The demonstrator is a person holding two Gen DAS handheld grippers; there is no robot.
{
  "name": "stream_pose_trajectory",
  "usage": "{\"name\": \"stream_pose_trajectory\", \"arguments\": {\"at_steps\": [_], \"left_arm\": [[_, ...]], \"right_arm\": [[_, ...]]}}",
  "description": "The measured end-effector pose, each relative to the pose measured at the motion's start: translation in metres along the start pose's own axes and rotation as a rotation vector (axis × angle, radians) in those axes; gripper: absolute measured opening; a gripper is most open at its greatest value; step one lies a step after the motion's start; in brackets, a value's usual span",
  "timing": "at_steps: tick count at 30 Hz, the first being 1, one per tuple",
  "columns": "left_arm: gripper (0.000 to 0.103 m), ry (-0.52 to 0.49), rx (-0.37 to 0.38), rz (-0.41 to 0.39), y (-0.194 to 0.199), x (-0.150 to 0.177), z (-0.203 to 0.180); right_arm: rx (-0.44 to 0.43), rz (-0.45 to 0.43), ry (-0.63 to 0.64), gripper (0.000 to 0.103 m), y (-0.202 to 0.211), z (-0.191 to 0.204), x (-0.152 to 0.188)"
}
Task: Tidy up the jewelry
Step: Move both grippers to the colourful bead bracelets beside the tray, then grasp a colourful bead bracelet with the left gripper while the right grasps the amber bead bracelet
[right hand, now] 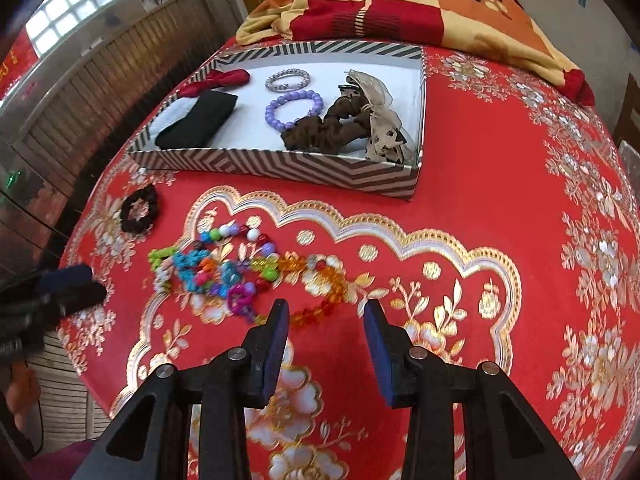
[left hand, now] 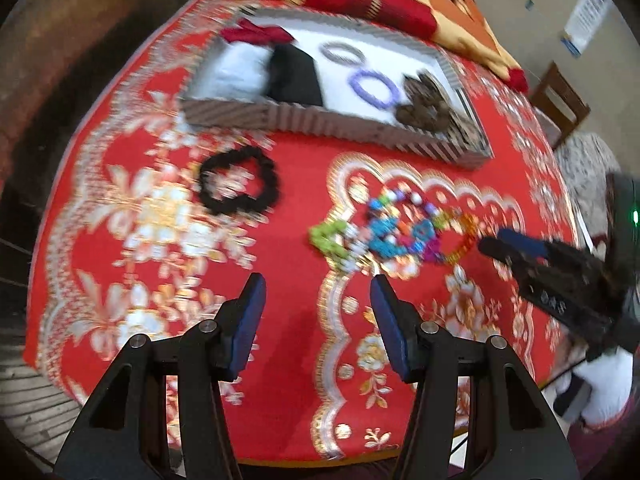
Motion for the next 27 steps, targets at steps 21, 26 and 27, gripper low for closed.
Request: {"name": "stream_pose_trajectory", "arguments": {"at_steps": [21,26,27], "left_arm": [[0.037,-0.137,0.009,0.008,-0.042,-0.025,-0.036],[0.013,-0.160,0.010,0.018,-0.051,-0.025,-0.040],[0.012,-0.160,0.017,0.022,-0.051,-0.025,-0.040]], "right_arm": [[0.055,0.008,0.084,0.037,-0.027,0.000,-0.014],[0.079,0.018,0.137,0.032,-0.029,0.005,-0.013],[0.078,0.020,0.137,0.025,-0.029,0.004,-0.014]]}}
Point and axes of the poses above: each gripper's, at about its wrist camera, not at the fingertips, and y roughly against the way its jaws point, z to its left, x to its underside, the point moved 3 cm from there along -y, roughly the way its jaws point, and after that the axes turned 9 degrees about -x, right-handed, at the moved point
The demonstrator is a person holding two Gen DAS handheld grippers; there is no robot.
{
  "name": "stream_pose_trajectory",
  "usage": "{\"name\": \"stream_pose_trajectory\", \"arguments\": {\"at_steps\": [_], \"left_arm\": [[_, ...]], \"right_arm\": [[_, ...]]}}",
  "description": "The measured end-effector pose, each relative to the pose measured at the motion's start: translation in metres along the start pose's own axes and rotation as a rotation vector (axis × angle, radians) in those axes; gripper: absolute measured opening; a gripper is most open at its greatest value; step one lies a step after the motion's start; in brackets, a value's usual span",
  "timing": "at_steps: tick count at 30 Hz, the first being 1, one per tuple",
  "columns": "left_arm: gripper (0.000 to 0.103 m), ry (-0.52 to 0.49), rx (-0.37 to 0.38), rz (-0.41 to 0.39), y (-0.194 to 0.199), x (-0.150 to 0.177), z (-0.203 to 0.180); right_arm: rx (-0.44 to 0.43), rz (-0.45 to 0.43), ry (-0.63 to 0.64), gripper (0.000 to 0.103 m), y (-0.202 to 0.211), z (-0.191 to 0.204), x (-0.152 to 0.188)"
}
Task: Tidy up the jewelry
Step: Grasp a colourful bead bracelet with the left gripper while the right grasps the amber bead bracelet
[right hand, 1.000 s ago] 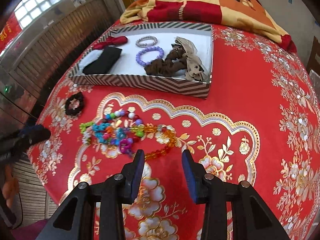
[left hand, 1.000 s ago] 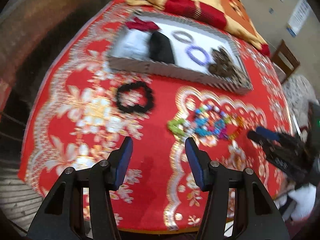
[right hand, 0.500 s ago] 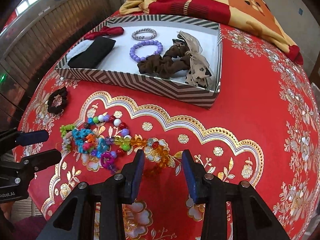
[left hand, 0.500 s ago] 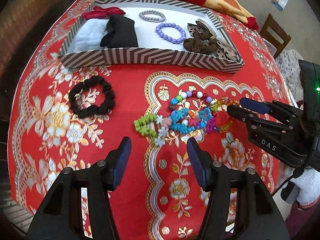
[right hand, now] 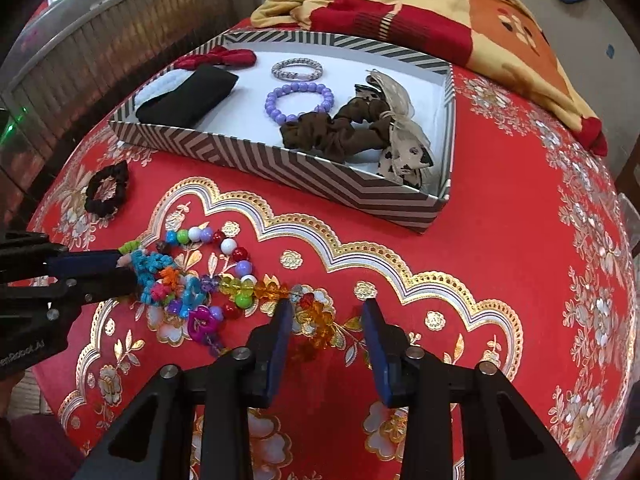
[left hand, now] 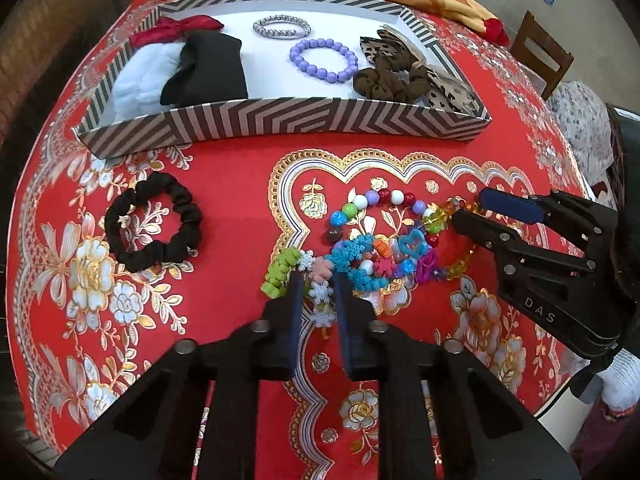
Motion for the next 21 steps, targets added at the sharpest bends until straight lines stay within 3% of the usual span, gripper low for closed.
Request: {"name": "stream_pose_trajectory", "arguments": {"at_steps": [3,21], "left_arm": [[0.012,0.017,0.032,0.008,0.002,-0.001,0.002],[0.012,0.113,0.069,-0.125,0.081,-0.023,0.040]], "right_arm": [[-0.014,0.015,0.007,0.009,0.000,-0.001,-0.001],[-0.045,-0.164,0.046,0.009,0.088,0.006,-0.030]]}}
Point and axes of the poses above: each gripper's, at about its wrist camera, not at the fingertips, and y roughly against the way its jaws point, z to its left, x to its underside, the point moved 3 cm from there along -y, roughly the way its jaws point, and after that the axes turned 9 degrees about -x, right-handed, at the moved point
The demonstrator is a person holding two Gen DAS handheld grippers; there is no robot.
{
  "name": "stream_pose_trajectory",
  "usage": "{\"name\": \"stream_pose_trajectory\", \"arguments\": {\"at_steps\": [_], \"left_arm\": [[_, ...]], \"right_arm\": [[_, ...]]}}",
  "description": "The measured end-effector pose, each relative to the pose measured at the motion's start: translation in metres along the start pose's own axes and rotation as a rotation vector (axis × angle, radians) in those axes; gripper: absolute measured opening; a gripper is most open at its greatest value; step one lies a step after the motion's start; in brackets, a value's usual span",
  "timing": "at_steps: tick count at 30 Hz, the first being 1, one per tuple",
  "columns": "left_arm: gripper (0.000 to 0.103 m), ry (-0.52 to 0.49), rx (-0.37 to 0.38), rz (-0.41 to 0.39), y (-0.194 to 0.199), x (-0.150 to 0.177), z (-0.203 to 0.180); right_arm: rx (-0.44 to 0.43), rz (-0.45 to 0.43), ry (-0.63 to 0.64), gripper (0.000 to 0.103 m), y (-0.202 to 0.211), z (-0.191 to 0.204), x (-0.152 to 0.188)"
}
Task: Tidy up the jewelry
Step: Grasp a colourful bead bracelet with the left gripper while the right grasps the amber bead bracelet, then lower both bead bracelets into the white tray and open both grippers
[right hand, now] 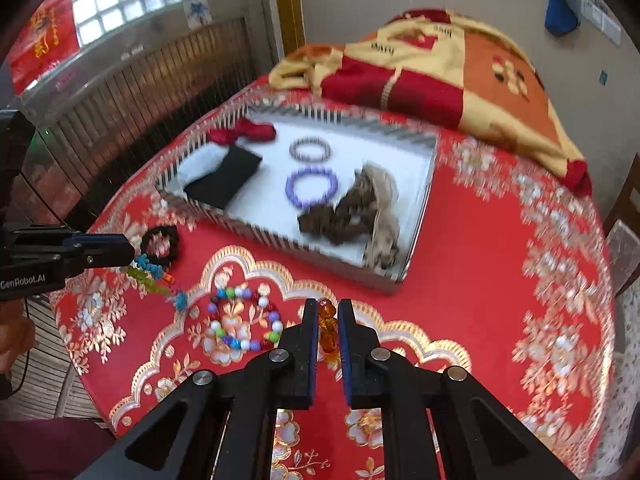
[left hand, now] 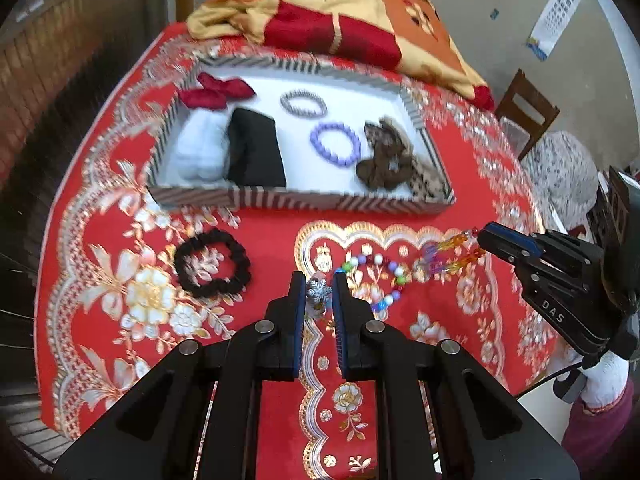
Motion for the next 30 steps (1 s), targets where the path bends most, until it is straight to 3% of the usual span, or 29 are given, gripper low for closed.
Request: {"name": "stream_pose_trajectory", "arguments": {"at_steps": [10,17,30], "left_arm": [[0.012,0.054,0.010,-0.085,0.036,-0.033,0.013],[0.012,0.027,-0.015,-0.143,0.049,-0.055,0.010],[0.012,-0.016,-0.065,-0.156,0.029,-0.097,0.010]], "right_arm": [[0.026,-0.060,0.025,0.009,0.029,-0.006,-0.030],[0.033,-0.064,0.047,0.009,0.029,-0.004,-0.048],[0.035,-0.061,0.056,0.009,0.007,-0.005,-0.092]]}}
Point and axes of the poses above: each gripper's, at about its wrist camera, not at the fingertips, and y roughly against the way its jaws point, z to its left, x to its underside, the point moved 3 cm from there along -y, roughly the way its jaws point, and after that the axes turned 9 degrees about -x, right-handed, at the moved point
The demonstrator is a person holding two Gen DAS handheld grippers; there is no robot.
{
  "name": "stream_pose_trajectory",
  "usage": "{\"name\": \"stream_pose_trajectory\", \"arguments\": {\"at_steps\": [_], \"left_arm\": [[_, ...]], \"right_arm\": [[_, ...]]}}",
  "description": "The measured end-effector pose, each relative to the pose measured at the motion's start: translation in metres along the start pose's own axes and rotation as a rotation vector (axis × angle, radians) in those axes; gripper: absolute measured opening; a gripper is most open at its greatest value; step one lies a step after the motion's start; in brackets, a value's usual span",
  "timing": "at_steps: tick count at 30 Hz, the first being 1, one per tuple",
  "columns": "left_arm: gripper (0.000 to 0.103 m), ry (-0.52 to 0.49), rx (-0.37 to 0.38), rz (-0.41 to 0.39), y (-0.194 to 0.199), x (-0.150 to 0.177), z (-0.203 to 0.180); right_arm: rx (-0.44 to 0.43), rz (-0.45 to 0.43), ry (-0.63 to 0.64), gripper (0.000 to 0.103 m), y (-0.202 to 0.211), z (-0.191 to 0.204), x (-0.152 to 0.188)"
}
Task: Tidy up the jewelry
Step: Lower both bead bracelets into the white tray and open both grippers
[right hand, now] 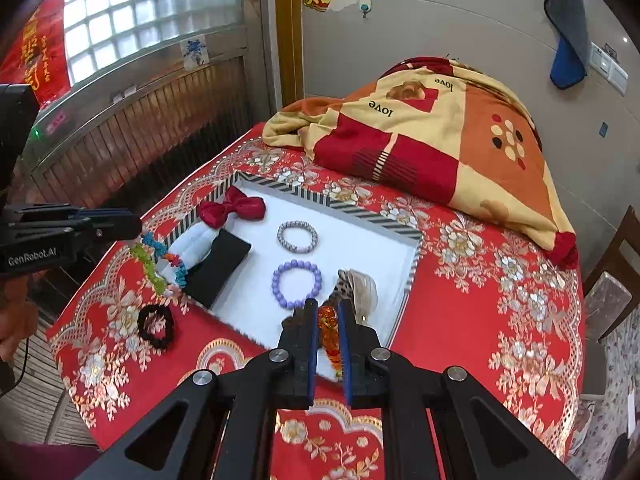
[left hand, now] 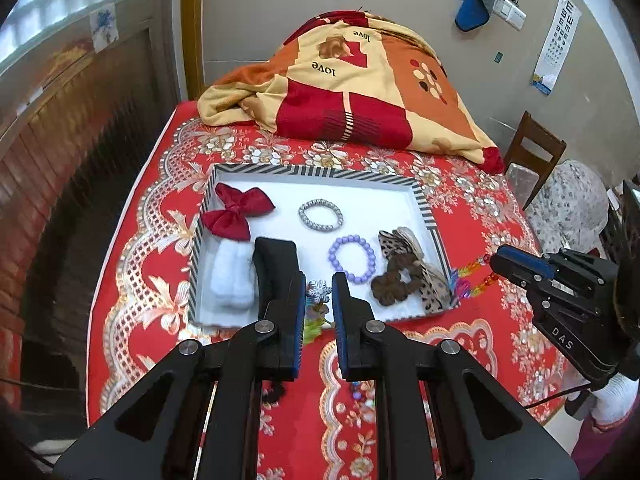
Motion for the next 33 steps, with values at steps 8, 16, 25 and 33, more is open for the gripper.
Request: {"name": "stream_pose_trajectory", "arguments": {"at_steps": [8,16,25,33], "left_arm": [[0.012,-0.014,-0.021,0.018,-0.032,-0.028,0.004],[0.012,-0.005,-0.033,0.050,-0.069,-0.054,0.011],[0.012,-0.002,0.009,0.099,-0.112,-0.082,-0.004],[0.012,0.018,0.017,0.146,-0.151,-0.099,-0.006]], "right_arm": [[0.015,0.024,0.004,0.009,-0.028,-0.013,-0.029],[0.002,0.053,-0.026,0.009,-0.065,-0.027,-0.053],[-0.039,0.096,-0.079,0.009,-0.114,-0.044,-0.070],[-0.030,0.142,-0.150,0.009,-0.155,-0.080,-0.068]]}}
Point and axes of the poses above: each gripper's, at about its wrist camera, not at the fingertips, and y roughly against the way its jaws point, z to its left, x to its underside, the point moved 3 cm from there along -y, roughly the way its jaws point, and after that the axes turned 9 degrees about -x, right-handed, at the moved point
